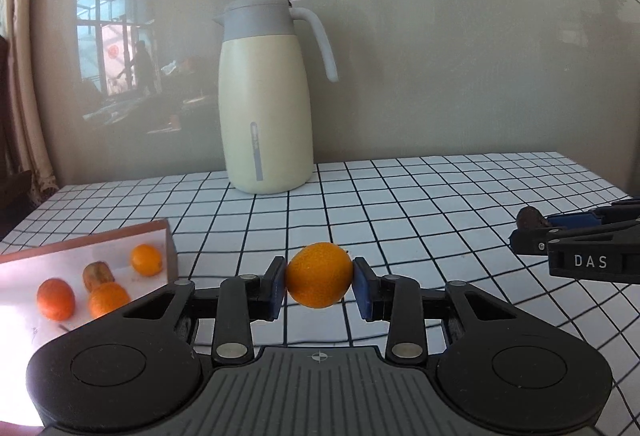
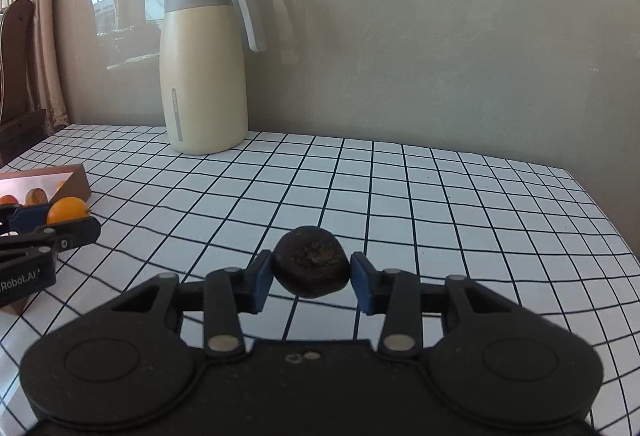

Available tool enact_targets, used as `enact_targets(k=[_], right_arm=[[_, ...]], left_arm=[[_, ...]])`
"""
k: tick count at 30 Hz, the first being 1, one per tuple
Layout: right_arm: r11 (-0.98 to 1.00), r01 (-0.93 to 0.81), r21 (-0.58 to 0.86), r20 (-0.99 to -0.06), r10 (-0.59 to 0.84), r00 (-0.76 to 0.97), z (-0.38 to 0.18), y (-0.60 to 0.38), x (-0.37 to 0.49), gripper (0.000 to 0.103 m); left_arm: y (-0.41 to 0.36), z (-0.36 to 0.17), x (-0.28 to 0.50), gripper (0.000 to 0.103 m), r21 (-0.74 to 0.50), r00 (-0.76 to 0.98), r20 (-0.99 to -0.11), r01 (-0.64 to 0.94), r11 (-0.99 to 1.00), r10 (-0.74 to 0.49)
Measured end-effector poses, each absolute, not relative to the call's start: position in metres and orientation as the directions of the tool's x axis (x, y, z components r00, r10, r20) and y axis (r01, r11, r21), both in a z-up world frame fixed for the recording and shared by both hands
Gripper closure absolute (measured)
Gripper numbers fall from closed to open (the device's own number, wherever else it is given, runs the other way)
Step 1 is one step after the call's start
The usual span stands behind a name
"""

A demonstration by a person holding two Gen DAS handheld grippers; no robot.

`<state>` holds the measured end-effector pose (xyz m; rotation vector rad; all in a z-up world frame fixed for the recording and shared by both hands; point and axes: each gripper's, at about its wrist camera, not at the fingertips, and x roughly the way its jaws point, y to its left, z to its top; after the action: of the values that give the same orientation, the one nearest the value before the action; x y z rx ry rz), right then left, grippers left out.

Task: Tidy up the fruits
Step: 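Carry the kumquat with the left gripper while the right carries the plum over the tray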

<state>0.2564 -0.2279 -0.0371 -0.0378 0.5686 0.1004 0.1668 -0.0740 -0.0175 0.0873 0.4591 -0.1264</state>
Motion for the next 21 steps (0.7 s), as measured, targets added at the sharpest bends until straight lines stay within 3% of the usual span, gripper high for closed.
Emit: enact_targets(k=[11, 21], right_arm=[[0.983, -0.185, -0.018, -0.509, 0.150, 0.847, -0.020, -0.193, 0.200, 0.070], [0.928, -0.371, -0.009, -0.481, 0.321, 0.816, -0.006, -0.127, 0.181, 0.070]], left_arm=[[-0.006, 0.006, 0.096, 0.067, 0.087, 0.924, -0.381, 0.036, 0.996, 0.000], [0.056, 0.012, 0.049, 0.067, 0.102, 0.927, -0.360, -0.076, 0.992, 0.108]])
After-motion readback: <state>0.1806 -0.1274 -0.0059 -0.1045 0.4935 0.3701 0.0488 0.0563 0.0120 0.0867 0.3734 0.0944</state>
